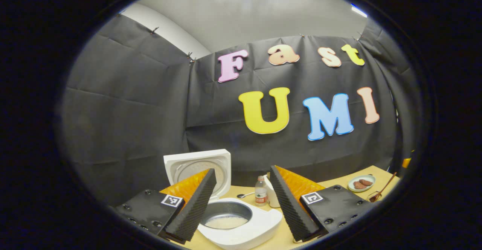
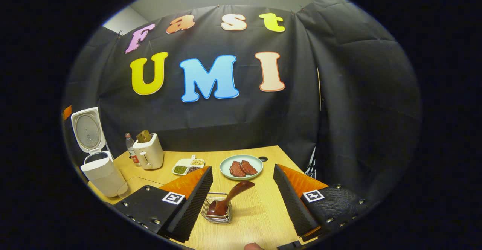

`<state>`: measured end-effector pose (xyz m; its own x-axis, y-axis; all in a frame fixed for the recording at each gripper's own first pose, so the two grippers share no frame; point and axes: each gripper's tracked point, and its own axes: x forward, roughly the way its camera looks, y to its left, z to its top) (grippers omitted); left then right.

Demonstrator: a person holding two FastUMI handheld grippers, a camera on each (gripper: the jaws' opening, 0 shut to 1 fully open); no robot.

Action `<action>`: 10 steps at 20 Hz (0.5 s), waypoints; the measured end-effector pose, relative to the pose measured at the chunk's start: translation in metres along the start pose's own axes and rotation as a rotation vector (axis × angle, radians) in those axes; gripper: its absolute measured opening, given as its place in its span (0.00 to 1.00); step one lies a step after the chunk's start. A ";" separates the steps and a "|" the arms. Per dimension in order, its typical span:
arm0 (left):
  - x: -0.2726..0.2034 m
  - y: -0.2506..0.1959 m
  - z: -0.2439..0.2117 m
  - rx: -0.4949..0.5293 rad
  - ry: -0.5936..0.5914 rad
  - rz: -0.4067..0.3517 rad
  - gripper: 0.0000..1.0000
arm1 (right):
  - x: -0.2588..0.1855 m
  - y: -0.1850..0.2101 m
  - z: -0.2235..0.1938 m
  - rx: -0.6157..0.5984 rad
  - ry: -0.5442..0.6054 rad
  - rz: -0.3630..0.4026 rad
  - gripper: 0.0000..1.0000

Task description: Close the left gripper, press the button to open the rice cooker; take a wooden spoon from the chopstick holder with the right hand, scoop a spoonful of rice and pour it into the rice cooker, then put the wooden spoon back into the chopstick holder.

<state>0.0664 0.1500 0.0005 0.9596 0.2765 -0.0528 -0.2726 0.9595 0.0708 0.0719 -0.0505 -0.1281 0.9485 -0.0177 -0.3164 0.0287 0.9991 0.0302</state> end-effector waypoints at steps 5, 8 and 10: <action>0.048 0.042 0.004 0.017 0.012 0.090 0.97 | -0.015 0.001 0.026 -0.052 -0.083 -0.022 0.98; 0.074 0.062 0.009 0.035 -0.002 0.121 0.97 | -0.019 -0.005 0.029 -0.060 -0.090 -0.060 0.98; 0.094 0.074 0.014 0.056 -0.014 0.145 0.99 | -0.023 -0.006 0.032 -0.055 -0.093 -0.076 0.98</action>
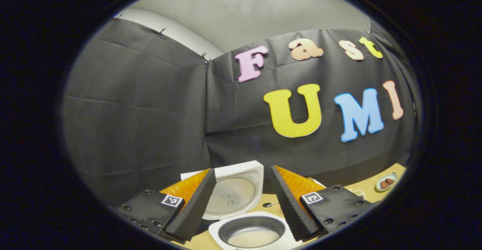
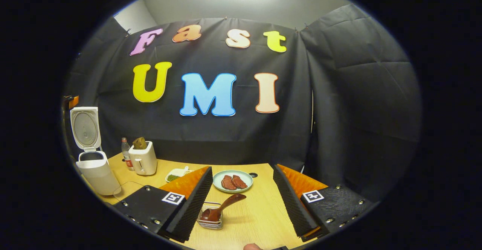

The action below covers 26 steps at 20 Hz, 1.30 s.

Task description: Close the left gripper, press the button to open the rice cooker; take a wooden spoon from the chopstick holder with the right hand, scoop a spoonful of rice and pour it into the rice cooker, then put the wooden spoon back into the chopstick holder.

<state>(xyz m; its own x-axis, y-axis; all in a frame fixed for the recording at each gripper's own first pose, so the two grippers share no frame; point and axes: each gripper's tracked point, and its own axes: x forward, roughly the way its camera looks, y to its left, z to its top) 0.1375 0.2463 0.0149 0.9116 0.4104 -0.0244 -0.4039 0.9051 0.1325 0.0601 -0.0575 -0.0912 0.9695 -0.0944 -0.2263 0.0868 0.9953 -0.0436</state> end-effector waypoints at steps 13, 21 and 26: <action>0.136 0.046 -0.028 0.000 0.109 0.093 0.98 | -0.029 0.002 -0.012 -0.019 0.036 -0.092 0.98; 0.191 0.058 -0.069 -0.067 0.244 0.114 0.99 | -0.033 0.012 -0.022 -0.016 0.063 -0.090 0.98; 0.195 0.059 -0.076 -0.094 0.275 0.131 0.97 | -0.027 0.024 -0.018 -0.011 0.053 -0.057 0.98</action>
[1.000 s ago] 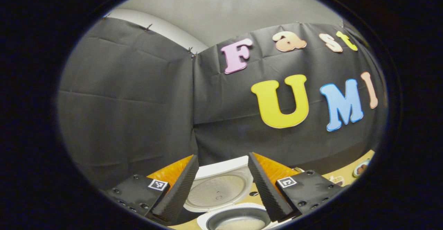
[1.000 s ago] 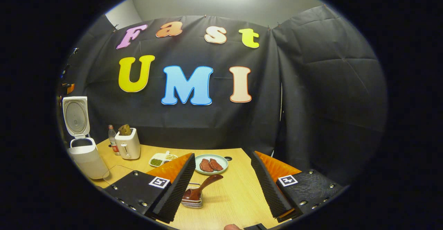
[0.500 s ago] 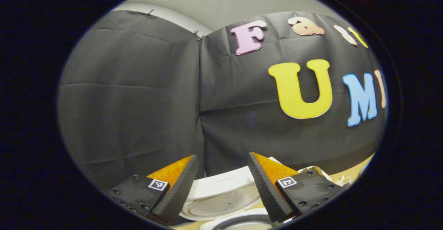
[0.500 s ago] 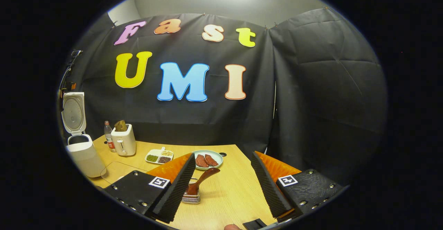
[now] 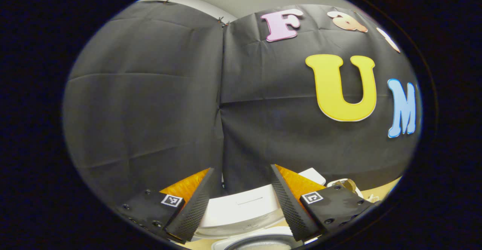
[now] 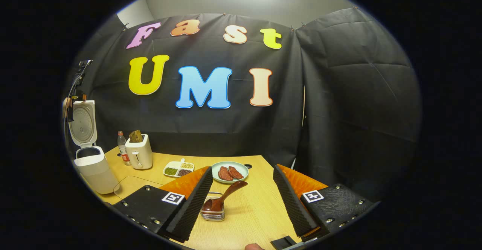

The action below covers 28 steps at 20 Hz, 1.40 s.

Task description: Close the left gripper, press the button to open the rice cooker; take a wooden spoon from the chopstick holder with the right hand, scoop a spoonful of rice and pour it into the rice cooker, then put the wooden spoon back into the chopstick holder.

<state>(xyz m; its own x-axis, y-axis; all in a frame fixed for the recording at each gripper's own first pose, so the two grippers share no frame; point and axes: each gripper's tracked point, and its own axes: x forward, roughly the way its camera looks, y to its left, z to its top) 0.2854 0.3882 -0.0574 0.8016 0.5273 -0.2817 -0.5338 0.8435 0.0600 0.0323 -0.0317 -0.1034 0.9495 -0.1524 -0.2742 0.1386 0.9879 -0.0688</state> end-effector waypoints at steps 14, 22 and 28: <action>-0.065 -0.029 -0.019 -0.020 0.069 -0.054 1.00 | 0.019 0.027 0.016 0.049 -0.032 0.173 0.98; -0.112 -0.053 -0.048 0.007 0.108 -0.101 0.98 | 0.015 0.030 0.024 0.057 -0.062 0.242 0.98; -0.140 -0.079 -0.087 0.043 0.169 -0.151 0.98 | 0.015 0.032 0.018 0.048 -0.052 0.279 0.98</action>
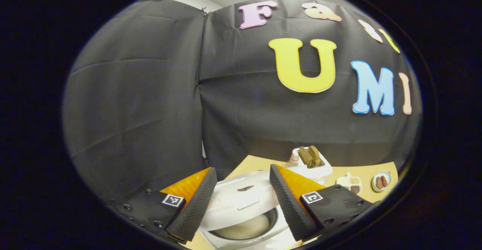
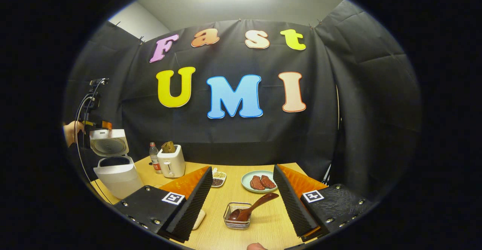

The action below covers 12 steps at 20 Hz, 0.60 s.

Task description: Close the left gripper, press the button to open the rice cooker; take a wooden spoon from the chopstick holder with the right hand, scoop a spoonful of rice and pour it into the rice cooker, then put the wooden spoon back into the chopstick holder.

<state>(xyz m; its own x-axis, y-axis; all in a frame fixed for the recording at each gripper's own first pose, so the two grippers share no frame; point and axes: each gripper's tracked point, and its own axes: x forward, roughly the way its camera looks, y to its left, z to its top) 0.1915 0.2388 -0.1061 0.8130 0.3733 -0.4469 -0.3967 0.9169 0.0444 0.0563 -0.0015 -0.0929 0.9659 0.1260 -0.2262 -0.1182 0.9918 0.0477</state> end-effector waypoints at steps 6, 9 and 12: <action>-0.013 -0.013 -0.033 -0.002 0.040 -0.016 0.98 | -0.001 -0.002 -0.005 0.009 0.015 0.010 0.98; -0.017 -0.019 -0.049 -0.012 0.065 -0.024 0.98 | -0.002 -0.003 -0.009 0.011 0.022 0.012 0.98; -0.020 -0.027 -0.070 -0.014 0.102 -0.036 0.98 | -0.003 -0.003 -0.011 0.014 0.026 0.015 0.98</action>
<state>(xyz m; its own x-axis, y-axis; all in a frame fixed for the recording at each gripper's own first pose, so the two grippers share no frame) 0.1564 0.1972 -0.1607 0.7795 0.3233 -0.5365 -0.3745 0.9271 0.0146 0.0513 -0.0041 -0.1031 0.9577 0.1413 -0.2507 -0.1291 0.9895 0.0646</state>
